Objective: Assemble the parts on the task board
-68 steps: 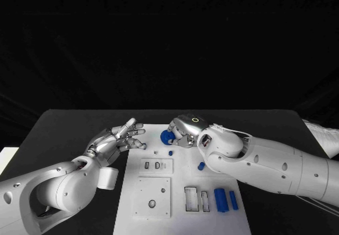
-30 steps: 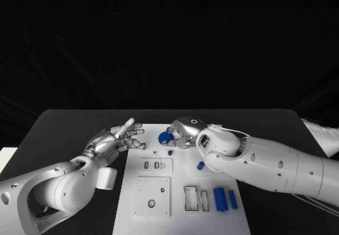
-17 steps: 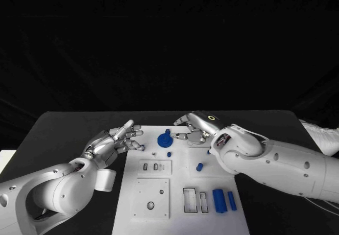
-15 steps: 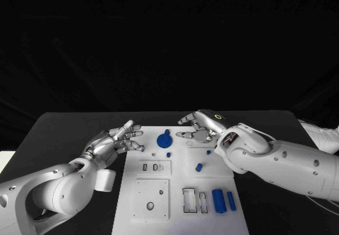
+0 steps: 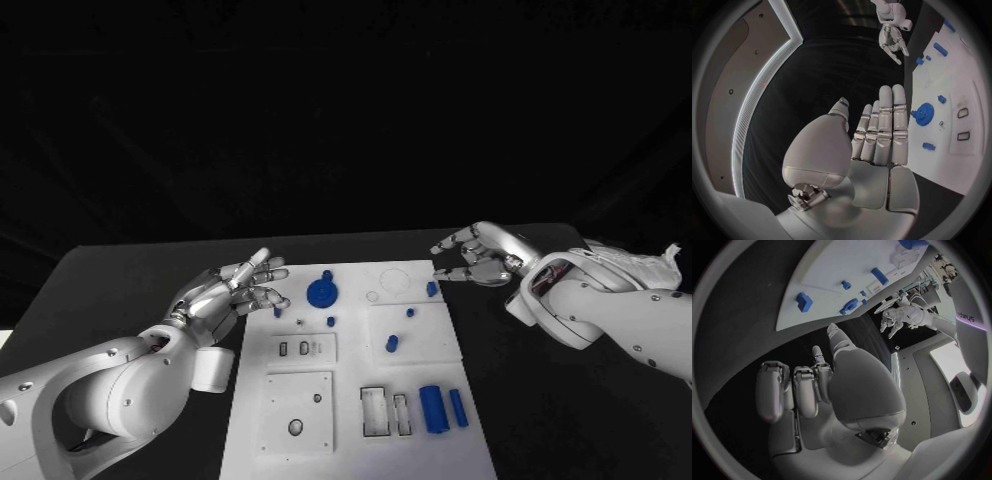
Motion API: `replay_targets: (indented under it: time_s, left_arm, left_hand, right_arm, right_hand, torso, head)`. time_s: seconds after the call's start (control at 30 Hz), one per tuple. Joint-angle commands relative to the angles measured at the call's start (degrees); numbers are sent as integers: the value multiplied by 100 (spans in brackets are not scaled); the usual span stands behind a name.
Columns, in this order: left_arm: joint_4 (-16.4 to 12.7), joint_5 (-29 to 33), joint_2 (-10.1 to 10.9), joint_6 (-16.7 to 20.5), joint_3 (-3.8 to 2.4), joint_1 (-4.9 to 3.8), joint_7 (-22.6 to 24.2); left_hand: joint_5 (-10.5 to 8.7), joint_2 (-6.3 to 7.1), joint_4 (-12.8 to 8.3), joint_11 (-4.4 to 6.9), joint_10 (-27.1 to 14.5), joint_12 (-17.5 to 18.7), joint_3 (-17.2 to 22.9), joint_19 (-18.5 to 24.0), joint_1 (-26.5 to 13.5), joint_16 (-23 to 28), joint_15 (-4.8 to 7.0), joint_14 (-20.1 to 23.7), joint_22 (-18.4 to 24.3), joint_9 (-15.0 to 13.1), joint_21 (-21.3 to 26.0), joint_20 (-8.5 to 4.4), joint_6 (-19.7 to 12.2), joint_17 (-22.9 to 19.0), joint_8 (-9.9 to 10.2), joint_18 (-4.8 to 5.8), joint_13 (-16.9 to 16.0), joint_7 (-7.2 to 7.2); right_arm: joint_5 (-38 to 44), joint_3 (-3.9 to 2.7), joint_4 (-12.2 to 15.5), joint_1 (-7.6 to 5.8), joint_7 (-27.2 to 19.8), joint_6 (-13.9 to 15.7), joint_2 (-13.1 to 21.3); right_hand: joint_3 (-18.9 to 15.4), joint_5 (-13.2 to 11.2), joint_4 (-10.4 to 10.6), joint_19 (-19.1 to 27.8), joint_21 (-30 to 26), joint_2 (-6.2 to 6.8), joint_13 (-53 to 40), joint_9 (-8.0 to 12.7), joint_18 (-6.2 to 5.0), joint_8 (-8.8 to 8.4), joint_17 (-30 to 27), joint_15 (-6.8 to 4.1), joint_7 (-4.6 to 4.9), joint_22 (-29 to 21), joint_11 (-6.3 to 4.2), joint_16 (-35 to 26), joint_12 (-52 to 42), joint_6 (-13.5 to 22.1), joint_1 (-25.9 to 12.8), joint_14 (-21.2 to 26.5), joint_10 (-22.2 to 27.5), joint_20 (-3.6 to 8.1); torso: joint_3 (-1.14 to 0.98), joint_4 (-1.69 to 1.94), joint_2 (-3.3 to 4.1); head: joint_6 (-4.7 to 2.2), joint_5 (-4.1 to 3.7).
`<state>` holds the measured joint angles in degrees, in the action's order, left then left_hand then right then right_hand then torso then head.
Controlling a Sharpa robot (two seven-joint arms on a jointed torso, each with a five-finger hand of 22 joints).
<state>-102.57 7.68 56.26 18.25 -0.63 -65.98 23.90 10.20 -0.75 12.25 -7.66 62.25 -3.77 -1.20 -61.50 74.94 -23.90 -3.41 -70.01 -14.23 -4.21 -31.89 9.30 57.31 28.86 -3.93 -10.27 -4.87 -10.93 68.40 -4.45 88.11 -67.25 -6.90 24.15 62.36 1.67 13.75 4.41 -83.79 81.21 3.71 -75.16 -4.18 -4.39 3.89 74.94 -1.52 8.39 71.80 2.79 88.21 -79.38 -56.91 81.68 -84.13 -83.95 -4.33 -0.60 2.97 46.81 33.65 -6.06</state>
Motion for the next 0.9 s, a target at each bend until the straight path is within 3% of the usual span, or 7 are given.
replay_targets:
  time_s: [0.03,0.27,0.6,0.9]
  left_arm:
    - [24,4,-32,-161,-2,-1,16]
    - [62,4,-72,-176,-1,3,15]
    - [81,4,-78,-176,0,6,14]
    - [82,4,-71,-172,0,7,13]
  left_hand:
    - [-8,-1,-37,8,-1,-6,8,28,76,20,-6,37,8,-3,6,6,-2,9,2,-10,0,0]
    - [-8,-3,-41,7,-1,-6,9,35,79,28,-7,45,9,-4,9,8,-2,9,2,-9,0,0]
    - [-8,-3,-41,7,-1,-6,9,35,79,28,-7,45,9,-4,9,8,-2,9,2,-9,0,0]
    - [-8,-4,-45,6,-1,-5,10,41,83,35,-8,51,11,-3,11,9,-3,9,3,-9,0,-2]
  right_arm:
    - [-358,0,-49,7,-265,-400,41]
    - [-200,5,-165,95,-105,-515,24]
    - [4,6,-463,240,94,-504,-254]
    - [77,6,-626,329,135,-536,-438]
  right_hand:
    - [-12,-81,-41,12,-33,32,-814,10,79,-33,1114,28,-2,7,40,-22,39,28,8,-499,-73,-13]
    - [-74,-262,-34,10,-31,59,-802,23,80,-39,1136,42,13,11,57,-11,61,123,-104,-504,-66,-25]
    - [-72,-268,-28,6,-25,34,-811,22,82,-34,1162,44,14,21,59,2,48,133,-120,-510,-73,-27]
    - [1,-267,-77,-8,-9,-81,-836,0,86,3,1183,39,4,49,49,12,7,51,-74,-515,-96,-27]
  torso:
    - [-43,-37,-25]
    - [-51,-39,-27]
    - [-15,-25,-30]
    - [-10,-35,-34]
  head:
    - [-4,-6]
    - [14,14]
    - [60,15]
    - [92,47]
